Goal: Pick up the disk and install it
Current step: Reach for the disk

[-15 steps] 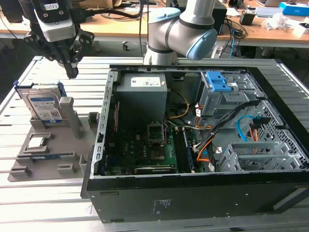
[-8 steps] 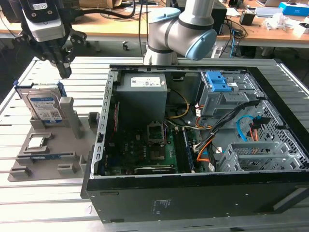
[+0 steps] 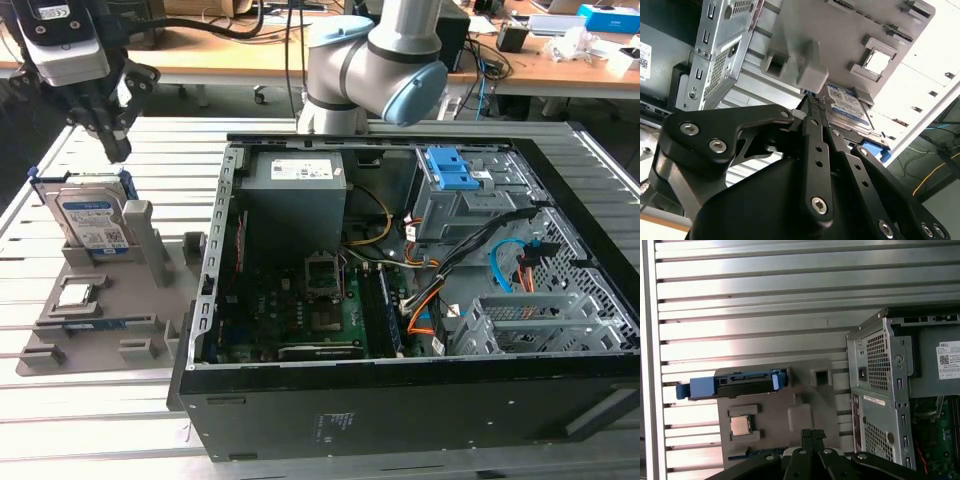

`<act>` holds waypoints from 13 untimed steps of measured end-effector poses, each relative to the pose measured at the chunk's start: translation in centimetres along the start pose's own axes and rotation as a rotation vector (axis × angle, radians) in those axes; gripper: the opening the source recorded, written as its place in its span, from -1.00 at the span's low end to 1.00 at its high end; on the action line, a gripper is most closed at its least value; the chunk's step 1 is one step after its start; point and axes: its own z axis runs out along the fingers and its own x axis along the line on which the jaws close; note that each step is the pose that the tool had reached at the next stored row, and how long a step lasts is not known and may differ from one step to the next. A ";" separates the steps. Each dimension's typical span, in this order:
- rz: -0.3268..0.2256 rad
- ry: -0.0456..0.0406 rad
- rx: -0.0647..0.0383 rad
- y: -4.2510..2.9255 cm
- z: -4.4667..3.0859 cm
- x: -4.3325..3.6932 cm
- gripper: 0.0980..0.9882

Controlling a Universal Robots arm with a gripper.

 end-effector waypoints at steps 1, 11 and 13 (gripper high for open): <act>0.000 0.0000 0.000 -0.01 0.00 0.15 -0.98; 0.000 0.0001 0.000 -0.17 -0.06 2.31 -0.98; 0.000 0.0001 0.000 -0.21 -0.07 2.74 -0.98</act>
